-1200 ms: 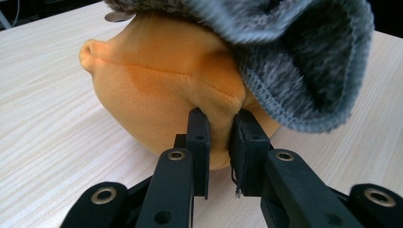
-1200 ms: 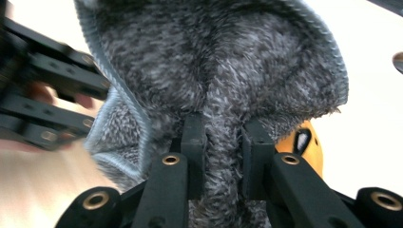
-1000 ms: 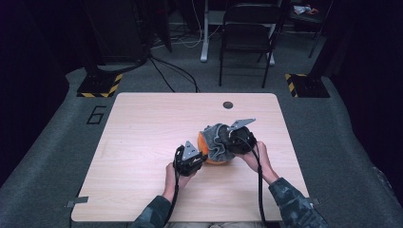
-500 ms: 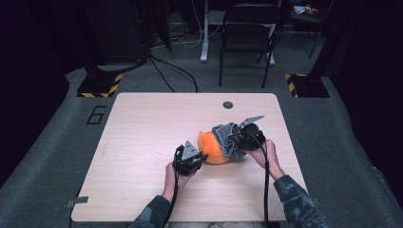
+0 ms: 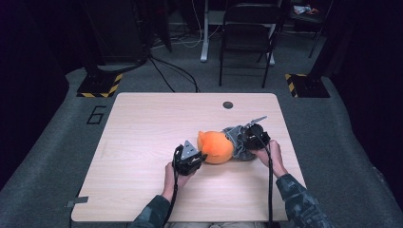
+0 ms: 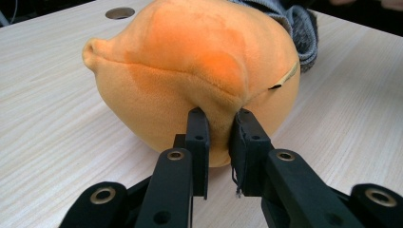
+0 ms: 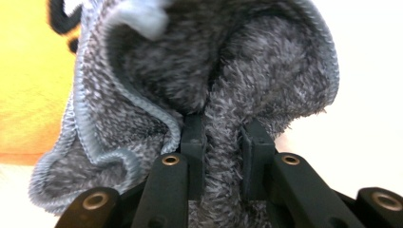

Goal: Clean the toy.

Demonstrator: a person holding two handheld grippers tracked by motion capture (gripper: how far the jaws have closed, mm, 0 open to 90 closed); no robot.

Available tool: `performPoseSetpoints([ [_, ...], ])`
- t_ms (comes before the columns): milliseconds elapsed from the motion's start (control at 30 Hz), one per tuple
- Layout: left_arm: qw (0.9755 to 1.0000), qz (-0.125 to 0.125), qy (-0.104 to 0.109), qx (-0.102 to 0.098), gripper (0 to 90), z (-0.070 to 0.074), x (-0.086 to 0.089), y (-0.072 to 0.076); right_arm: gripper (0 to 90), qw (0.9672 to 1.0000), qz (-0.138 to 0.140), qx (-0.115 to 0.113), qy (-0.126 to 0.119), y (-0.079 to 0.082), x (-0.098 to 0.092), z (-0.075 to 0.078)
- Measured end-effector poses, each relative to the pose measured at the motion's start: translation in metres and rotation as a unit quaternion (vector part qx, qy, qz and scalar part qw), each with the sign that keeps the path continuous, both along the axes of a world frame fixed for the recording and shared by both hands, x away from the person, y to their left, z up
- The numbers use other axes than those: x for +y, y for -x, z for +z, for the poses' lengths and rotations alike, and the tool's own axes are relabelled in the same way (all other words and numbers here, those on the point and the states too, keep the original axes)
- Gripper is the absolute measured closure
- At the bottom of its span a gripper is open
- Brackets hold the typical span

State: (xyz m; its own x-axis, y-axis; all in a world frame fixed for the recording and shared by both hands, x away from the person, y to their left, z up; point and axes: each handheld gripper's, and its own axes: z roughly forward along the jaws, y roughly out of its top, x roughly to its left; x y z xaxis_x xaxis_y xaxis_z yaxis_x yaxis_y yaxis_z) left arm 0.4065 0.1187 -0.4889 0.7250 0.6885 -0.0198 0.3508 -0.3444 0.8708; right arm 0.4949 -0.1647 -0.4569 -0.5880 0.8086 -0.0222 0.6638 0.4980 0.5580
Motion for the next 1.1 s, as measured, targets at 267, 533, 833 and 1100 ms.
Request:
performPoseSetpoints([
  [267,1.0000,-0.001,0.000,-0.001,78.2,0.000,-0.001,0.000,75.4,0.9963,0.008,-0.057,-0.063,0.017,-0.003,0.045],
  [533,1.0000,-0.003,-0.003,-0.003,78.2,0.000,-0.001,0.000,75.6,0.9861,0.068,-0.088,-0.124,0.040,0.018,0.076],
  [833,1.0000,-0.003,0.002,-0.001,78.1,0.000,-0.002,0.001,75.5,0.9792,0.126,-0.073,-0.141,0.054,0.054,0.069],
  [1100,1.0000,-0.006,-0.001,0.000,78.0,0.000,-0.002,0.001,75.4,0.9851,0.130,-0.070,-0.089,0.050,0.065,0.050],
])
